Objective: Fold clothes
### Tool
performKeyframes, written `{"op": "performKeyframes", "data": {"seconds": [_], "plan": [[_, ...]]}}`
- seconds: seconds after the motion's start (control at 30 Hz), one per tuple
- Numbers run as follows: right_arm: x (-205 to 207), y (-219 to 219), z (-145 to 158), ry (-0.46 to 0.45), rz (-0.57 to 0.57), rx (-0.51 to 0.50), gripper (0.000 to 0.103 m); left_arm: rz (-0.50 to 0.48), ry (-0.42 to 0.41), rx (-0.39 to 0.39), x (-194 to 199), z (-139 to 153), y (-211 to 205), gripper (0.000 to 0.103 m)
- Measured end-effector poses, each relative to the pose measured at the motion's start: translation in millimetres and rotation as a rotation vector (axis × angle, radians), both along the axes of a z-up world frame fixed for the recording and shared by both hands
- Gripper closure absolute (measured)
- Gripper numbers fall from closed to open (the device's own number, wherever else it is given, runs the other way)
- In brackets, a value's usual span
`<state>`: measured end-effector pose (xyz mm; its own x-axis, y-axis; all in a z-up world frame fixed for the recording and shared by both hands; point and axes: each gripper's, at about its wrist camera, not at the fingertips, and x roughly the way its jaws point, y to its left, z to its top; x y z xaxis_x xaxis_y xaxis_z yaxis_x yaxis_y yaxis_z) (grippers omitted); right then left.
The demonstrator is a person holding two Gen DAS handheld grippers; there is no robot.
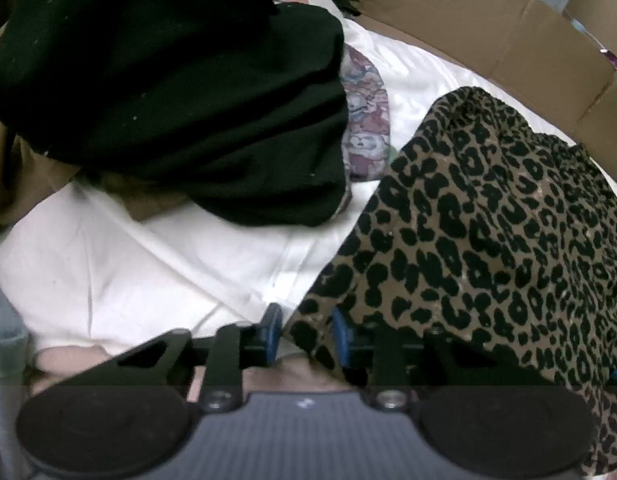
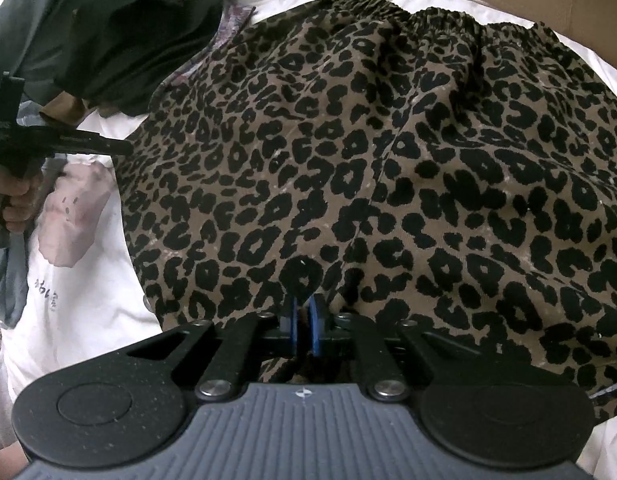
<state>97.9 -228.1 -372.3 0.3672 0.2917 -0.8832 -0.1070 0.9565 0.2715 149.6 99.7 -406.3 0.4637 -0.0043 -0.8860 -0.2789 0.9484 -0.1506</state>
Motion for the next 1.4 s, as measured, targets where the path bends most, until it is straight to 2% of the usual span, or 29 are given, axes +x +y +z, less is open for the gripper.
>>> {"op": "performKeyframes", "data": {"seconds": [0.23, 0.3, 0.47, 0.9, 0.97, 1.03, 1.17, 1.3, 1.4], "plan": [[3, -1, 7, -0.043, -0.020, -0.014, 0.100, 0.031, -0.027, -0.050, -5, 5, 7, 0.083], [5, -2, 6, -0.044, -0.022, -0.016, 0.100, 0.045, -0.061, -0.080, -6, 8, 11, 0.083], [5, 0, -3, -0.022, -0.019, -0.018, 0.101, 0.083, -0.055, -0.151, -6, -1, 20, 0.081], [8, -3, -3, -0.033, -0.032, -0.040, 0.100, 0.093, -0.062, -0.240, -16, -10, 28, 0.079], [8, -2, -7, -0.018, -0.031, -0.050, 0.099, 0.102, -0.072, -0.255, -18, -9, 29, 0.086], [6, -2, -11, 0.004, -0.040, -0.045, 0.100, 0.099, -0.093, -0.268, -20, -6, 29, 0.088], [-1, 0, -17, 0.036, -0.043, -0.034, 0.100, 0.092, -0.115, -0.323, -19, -3, 29, 0.088], [-7, 2, -19, 0.056, -0.044, -0.029, 0.100, 0.089, -0.099, -0.324, -15, -9, 27, 0.081], [-8, 3, -19, 0.059, -0.042, -0.025, 0.100, 0.101, -0.091, -0.346, -16, -15, 27, 0.081]]}}
